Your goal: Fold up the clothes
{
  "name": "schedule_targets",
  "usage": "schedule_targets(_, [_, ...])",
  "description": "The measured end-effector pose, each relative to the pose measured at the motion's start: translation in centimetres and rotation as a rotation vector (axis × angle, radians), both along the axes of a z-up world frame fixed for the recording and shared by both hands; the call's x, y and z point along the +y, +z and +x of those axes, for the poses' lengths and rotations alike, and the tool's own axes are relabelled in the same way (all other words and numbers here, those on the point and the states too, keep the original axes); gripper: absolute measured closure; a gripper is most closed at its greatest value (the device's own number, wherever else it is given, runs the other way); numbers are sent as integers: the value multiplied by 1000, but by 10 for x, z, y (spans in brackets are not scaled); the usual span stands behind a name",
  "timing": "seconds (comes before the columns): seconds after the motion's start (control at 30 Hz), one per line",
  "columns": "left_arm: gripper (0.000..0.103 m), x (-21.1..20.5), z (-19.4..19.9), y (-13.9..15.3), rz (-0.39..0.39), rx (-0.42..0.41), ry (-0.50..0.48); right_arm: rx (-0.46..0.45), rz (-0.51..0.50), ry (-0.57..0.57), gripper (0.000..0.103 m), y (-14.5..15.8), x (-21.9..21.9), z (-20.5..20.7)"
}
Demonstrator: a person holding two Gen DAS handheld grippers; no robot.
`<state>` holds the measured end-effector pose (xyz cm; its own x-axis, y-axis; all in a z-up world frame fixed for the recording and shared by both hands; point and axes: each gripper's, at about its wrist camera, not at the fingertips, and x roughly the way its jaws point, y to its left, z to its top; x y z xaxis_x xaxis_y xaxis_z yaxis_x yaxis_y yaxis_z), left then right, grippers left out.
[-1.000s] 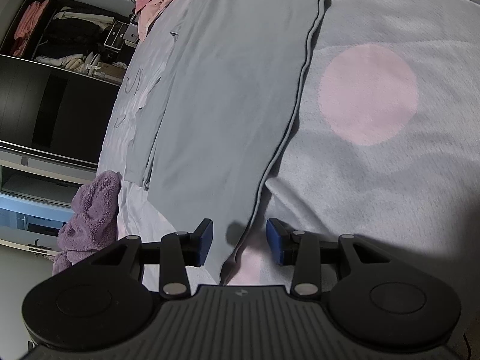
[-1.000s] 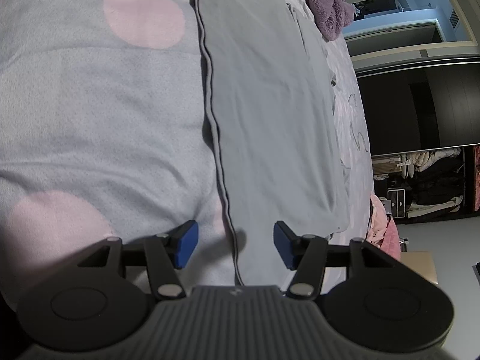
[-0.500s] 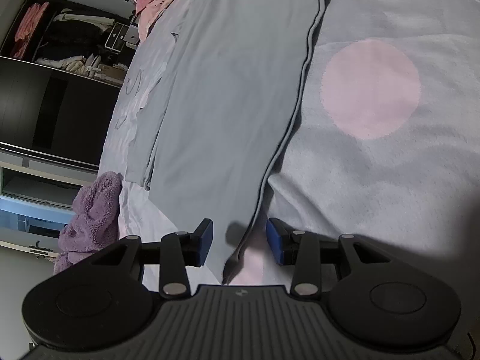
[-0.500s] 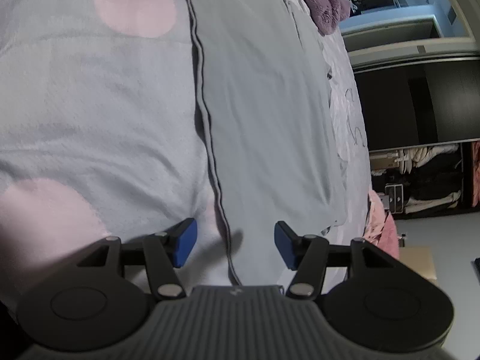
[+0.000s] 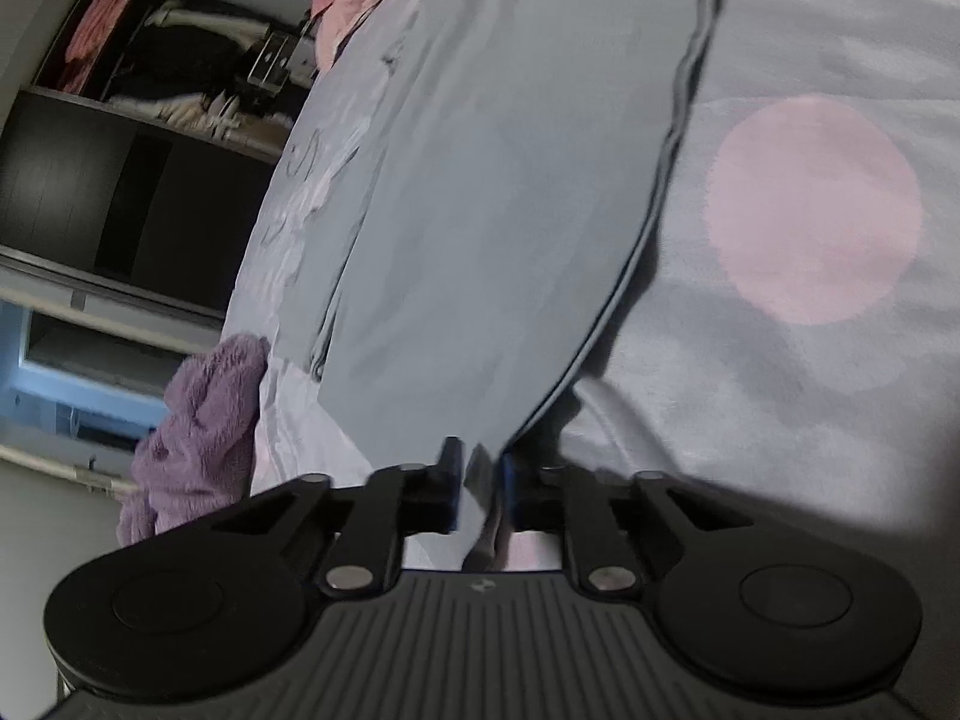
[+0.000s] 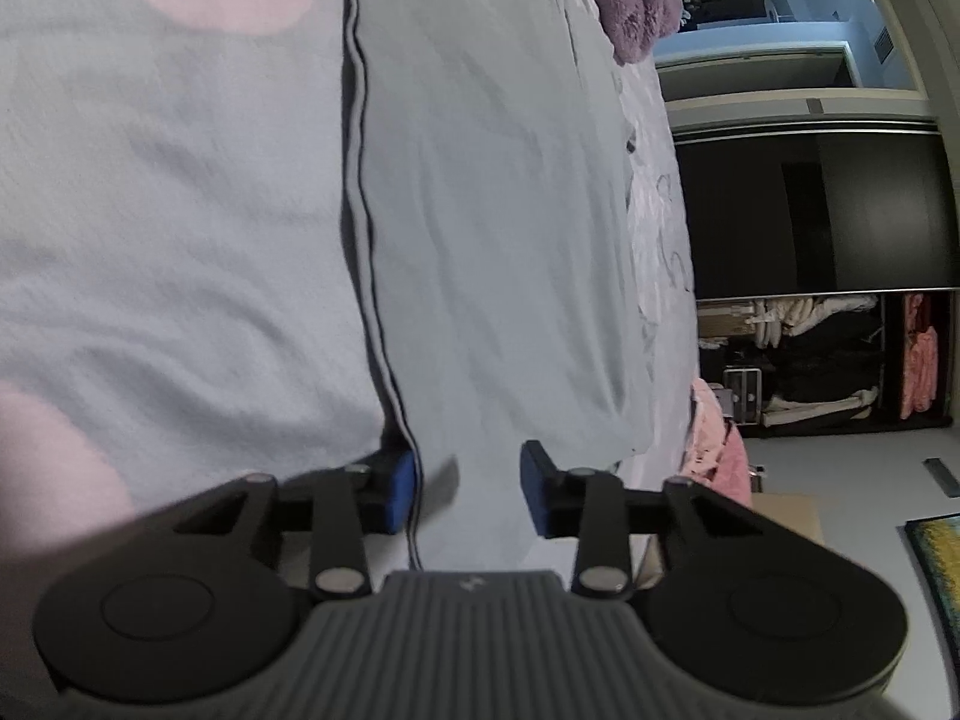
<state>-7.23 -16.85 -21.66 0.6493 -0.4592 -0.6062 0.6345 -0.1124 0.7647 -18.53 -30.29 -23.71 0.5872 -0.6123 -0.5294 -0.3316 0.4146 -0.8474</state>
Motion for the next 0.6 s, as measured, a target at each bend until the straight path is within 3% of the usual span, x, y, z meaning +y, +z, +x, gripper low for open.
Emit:
schedule_targets(0.07, [100, -1, 5, 6, -29, 31, 24, 5, -10, -9, 93, -3, -3, 1])
schedule_targets(0.1, [101, -1, 5, 10, -46, 35, 30, 1, -8, -15, 97, -2, -5, 0])
schedule_targets(0.3, [101, 1, 9, 52, -174, 88, 78, -57, 3, -52, 100, 17, -11, -3])
schedule_targets(0.47, [101, 9, 10, 101, -268, 126, 98, -147, 25, -100, 100, 61, -14, -6])
schedule_targets(0.6, [101, 22, 0, 123, -275, 154, 96, -191, 63, -148, 100, 99, -8, -13])
